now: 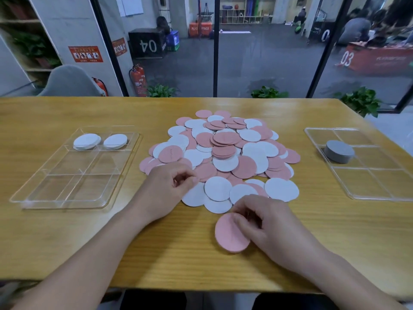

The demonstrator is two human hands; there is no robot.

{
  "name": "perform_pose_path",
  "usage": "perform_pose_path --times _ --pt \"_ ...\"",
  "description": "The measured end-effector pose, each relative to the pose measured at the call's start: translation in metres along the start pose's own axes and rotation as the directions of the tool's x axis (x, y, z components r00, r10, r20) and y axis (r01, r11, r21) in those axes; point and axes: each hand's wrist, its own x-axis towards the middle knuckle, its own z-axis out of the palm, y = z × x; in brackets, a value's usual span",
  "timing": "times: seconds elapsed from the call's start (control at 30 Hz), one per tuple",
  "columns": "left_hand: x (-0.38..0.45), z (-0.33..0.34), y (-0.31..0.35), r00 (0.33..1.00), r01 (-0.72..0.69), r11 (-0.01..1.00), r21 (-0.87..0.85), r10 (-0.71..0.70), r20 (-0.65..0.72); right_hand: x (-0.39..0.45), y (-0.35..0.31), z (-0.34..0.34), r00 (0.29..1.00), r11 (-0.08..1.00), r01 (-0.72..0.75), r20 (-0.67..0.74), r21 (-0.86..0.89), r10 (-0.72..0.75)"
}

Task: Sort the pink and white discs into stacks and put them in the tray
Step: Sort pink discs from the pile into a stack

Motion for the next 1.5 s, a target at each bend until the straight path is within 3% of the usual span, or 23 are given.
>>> perform_pose_path --times 0.07,0.2,0.33,0.57,0.7,0.87,1.0,1.1,1.27,1.4,1.5 --pt "-0.003 -0.002 0.000 0.999 0.018 1.000 0.025 -0.017 -0.029 -0.001 0.000 0.001 0.998 0.992 0.051 -0.038 -0.118 -0.055" --pt "0.003 -0.014 -0.011 0.991 0.089 0.976 0.197 -0.066 -0.119 0.004 0.000 -0.003 0.991 0.998 0.007 -0.130 -0.061 -0.015" --pt "0.010 -0.025 -0.019 0.982 0.165 0.899 0.407 -0.187 0.015 0.034 0.006 -0.009 0.984 0.997 -0.040 -0.173 -0.060 0.029" --pt "0.031 -0.017 -0.008 0.977 0.031 0.862 0.506 -0.134 0.167 0.106 0.008 0.002 0.996 0.990 0.008 -0.090 -0.139 -0.021" --pt "0.057 -0.013 -0.013 0.970 -0.011 0.910 0.416 -0.091 0.224 0.133 0.001 0.016 0.998 0.953 0.007 -0.054 -0.304 -0.025" --pt "0.083 -0.016 -0.022 0.999 0.031 0.975 0.218 -0.026 -0.025 0.149 -0.005 0.036 0.993 0.875 -0.067 -0.117 -0.480 0.013" --pt "0.095 -0.003 -0.027 0.992 0.122 0.932 0.341 -0.124 -0.018 0.152 -0.003 0.042 0.994 0.905 -0.088 -0.090 -0.416 0.055" --pt "0.096 0.008 -0.031 0.994 0.099 0.920 0.379 -0.106 -0.001 0.150 0.001 0.035 0.993 0.946 -0.115 -0.040 -0.303 0.108" --pt "0.095 0.003 -0.028 0.995 0.102 0.973 0.208 -0.096 -0.037 0.144 0.005 0.015 0.975 0.974 -0.224 -0.004 -0.029 0.224" --pt "0.094 0.002 -0.025 0.984 0.141 0.990 0.029 -0.137 -0.111 0.140 0.018 -0.002 0.963 0.953 -0.263 -0.026 0.148 0.269" --pt "0.090 -0.003 -0.024 0.978 0.094 0.993 -0.069 -0.105 -0.179 0.134 0.026 -0.012 0.963 0.945 -0.243 -0.065 0.217 0.262"
